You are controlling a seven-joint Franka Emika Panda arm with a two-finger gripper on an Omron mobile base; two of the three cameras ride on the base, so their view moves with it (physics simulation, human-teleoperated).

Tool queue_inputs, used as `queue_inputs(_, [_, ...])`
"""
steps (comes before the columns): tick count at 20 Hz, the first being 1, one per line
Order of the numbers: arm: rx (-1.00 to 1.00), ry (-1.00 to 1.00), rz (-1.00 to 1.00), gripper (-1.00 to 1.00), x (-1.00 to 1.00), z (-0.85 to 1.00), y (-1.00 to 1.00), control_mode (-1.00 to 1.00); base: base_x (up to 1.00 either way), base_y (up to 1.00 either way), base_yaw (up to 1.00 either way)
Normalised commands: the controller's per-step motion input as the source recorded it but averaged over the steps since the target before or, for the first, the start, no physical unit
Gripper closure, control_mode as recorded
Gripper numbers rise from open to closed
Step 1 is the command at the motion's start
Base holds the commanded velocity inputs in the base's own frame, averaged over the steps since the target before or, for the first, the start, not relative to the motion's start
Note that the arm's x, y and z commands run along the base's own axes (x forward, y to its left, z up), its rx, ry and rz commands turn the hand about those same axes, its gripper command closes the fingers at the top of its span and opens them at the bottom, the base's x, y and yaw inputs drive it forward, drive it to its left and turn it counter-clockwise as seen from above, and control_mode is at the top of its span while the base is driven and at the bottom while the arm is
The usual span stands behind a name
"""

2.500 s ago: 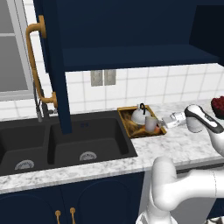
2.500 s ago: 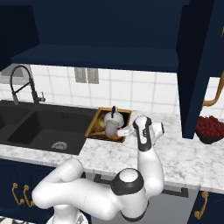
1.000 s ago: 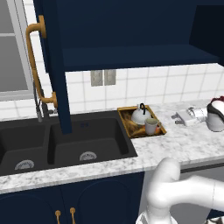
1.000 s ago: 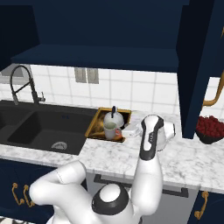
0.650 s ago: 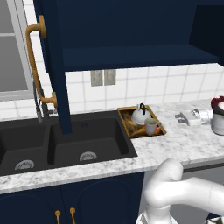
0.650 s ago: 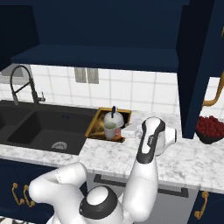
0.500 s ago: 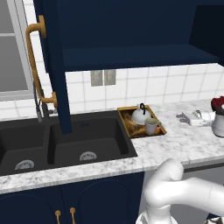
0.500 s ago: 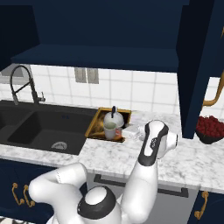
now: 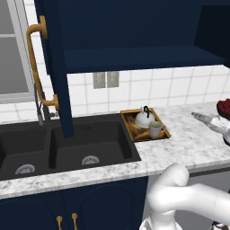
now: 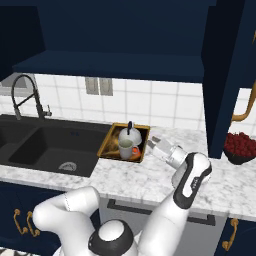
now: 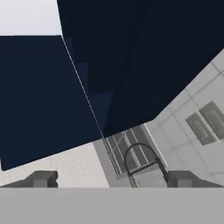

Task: Pick the kettle from the counter and place it on the tray. Then pick the mug from the cabinet and place it on the tray. Then close the cabinet doors.

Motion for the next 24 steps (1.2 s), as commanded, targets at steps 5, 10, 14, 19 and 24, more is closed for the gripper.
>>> queue_inputs(5, [0.18, -0.09, 0.00, -1.00, 0.00, 0.37, -0.40, -1.00, 0.00, 0.00, 0.00])
queue_inputs(10, [0.15, -0.03, 0.00, -1.00, 0.00, 0.22, -0.48, -1.00, 0.00, 0.00, 0.00])
queue_inputs(14, [0.09, -0.01, 0.00, -1.00, 0.00, 0.16, -0.39, -1.00, 0.00, 0.00, 0.00])
queue_inputs(19, [0.09, -0.01, -0.01, -1.00, 0.00, 0.28, -0.49, -1.00, 0.00, 0.00, 0.00])
queue_inputs(24, [0.07, -0.01, 0.00, -1.00, 0.00, 0.22, -0.44, -1.00, 0.00, 0.00, 0.00])
